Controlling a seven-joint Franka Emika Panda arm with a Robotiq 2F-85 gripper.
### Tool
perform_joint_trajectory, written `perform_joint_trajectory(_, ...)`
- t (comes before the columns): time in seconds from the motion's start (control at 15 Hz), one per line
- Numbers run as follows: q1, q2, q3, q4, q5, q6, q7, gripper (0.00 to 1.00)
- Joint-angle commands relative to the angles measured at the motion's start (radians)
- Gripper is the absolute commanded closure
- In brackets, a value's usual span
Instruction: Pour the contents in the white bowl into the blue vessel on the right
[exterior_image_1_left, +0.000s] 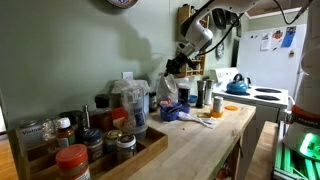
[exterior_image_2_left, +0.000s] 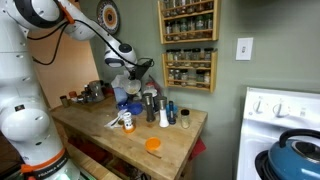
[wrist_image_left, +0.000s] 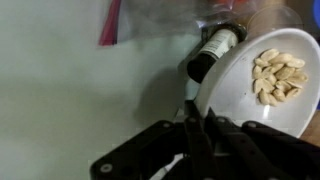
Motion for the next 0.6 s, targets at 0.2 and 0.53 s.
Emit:
perform_joint_trajectory(0.2, -0.009, -0.026, 0.002, -0.007, 0.099, -0.018, -0.231, 0.98)
perform_joint_trajectory(0.53, -0.015, -0.060, 0.000, -0.009, 0.171, -0.004, -0.212, 0.98)
